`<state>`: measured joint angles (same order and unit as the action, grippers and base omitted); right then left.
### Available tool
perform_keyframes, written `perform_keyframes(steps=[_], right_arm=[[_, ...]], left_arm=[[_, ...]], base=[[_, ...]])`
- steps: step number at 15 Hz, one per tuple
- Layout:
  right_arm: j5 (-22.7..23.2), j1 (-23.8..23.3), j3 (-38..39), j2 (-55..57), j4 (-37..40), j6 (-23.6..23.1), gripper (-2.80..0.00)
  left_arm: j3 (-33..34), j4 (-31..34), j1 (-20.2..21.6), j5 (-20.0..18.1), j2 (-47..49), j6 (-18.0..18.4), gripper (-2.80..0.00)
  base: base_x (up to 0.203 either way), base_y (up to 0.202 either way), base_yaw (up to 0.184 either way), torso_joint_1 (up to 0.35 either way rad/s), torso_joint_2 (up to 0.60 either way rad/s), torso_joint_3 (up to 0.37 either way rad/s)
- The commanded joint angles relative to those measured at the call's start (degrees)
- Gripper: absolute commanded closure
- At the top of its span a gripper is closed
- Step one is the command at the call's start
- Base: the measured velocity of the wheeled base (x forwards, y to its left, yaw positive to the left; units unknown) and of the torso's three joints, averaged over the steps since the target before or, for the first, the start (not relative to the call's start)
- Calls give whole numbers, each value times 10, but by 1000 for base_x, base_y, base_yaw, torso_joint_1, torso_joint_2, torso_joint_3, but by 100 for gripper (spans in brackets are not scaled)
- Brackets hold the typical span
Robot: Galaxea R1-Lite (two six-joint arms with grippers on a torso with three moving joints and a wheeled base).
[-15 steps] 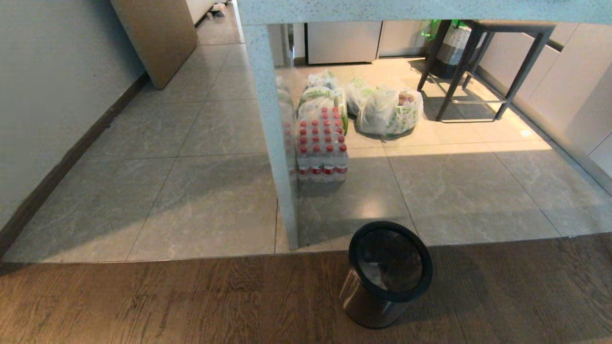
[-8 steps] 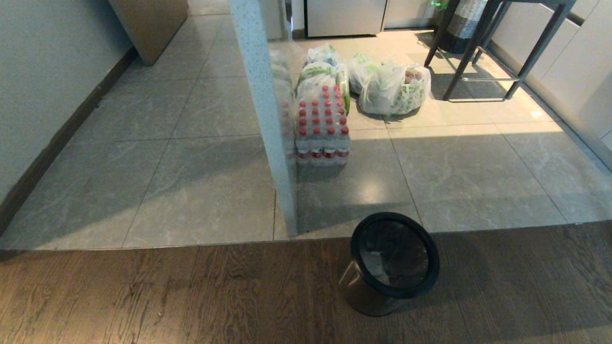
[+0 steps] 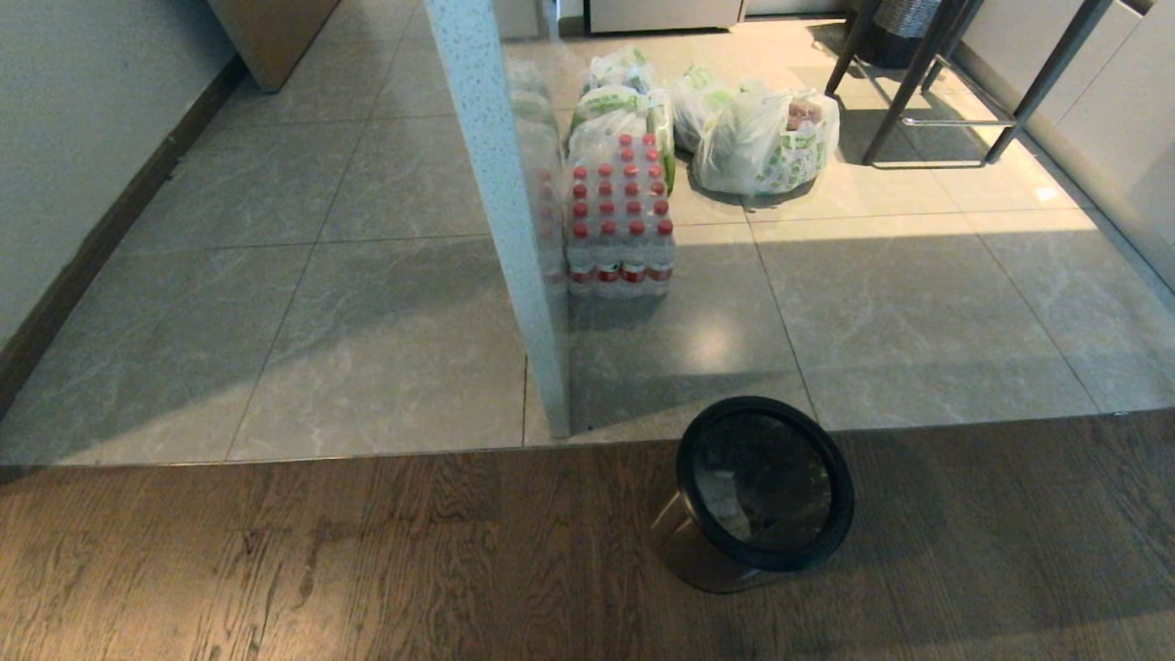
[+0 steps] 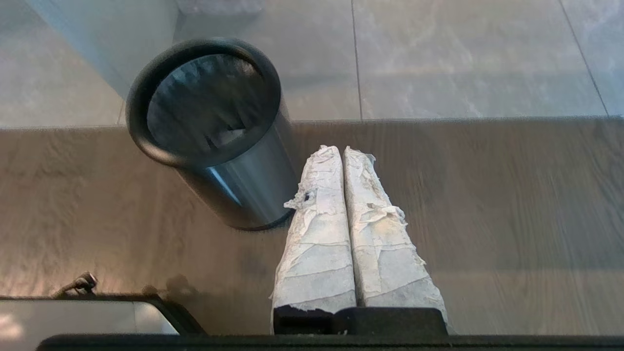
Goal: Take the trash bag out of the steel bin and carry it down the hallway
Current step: Place the outer trash can on the ground
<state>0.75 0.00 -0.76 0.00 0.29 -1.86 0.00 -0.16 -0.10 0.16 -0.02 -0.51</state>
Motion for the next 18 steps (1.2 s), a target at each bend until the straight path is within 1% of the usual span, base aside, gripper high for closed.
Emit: perform_keyframes(steps=[1, 2, 4, 6, 8, 10, 11, 14, 15, 18], right_arm=[[18, 0, -32, 2, 2, 2, 0], [31, 0, -61, 18, 10, 2, 0], [49, 1, -163, 105, 46, 2, 0], [64, 4, -273, 250, 96, 3, 0], [75, 16, -399, 432, 148, 4, 0], [83, 67, -498, 600, 189, 13, 0], [87, 94, -533, 680, 201, 18, 0], [98, 149, -606, 884, 184, 34, 0], [102, 166, -622, 931, 176, 37, -280], [108, 224, -663, 1048, 160, 38, -280]], left_arm=[[1, 0, 0, 0, 0, 0, 0], [0, 0, 0, 0, 0, 0, 0], [1, 0, 0, 0, -1, 0, 0], [1, 0, 0, 0, 0, 0, 0], [1, 0, 0, 0, 0, 0, 0], [1, 0, 0, 0, 0, 0, 0], [0, 0, 0, 0, 0, 0, 0], [1, 0, 0, 0, 0, 0, 0], [1, 0, 0, 0, 0, 0, 0], [1, 0, 0, 0, 0, 0, 0]], base=[[0, 0, 0, 0, 0, 0], [0, 0, 0, 0, 0, 0], [0, 0, 0, 0, 0, 0], [0, 0, 0, 0, 0, 0], [0, 0, 0, 0, 0, 0], [0, 0, 0, 0, 0, 0], [0, 0, 0, 0, 0, 0], [0, 0, 0, 0, 0, 0], [0, 0, 0, 0, 0, 0], [0, 0, 0, 0, 0, 0]])
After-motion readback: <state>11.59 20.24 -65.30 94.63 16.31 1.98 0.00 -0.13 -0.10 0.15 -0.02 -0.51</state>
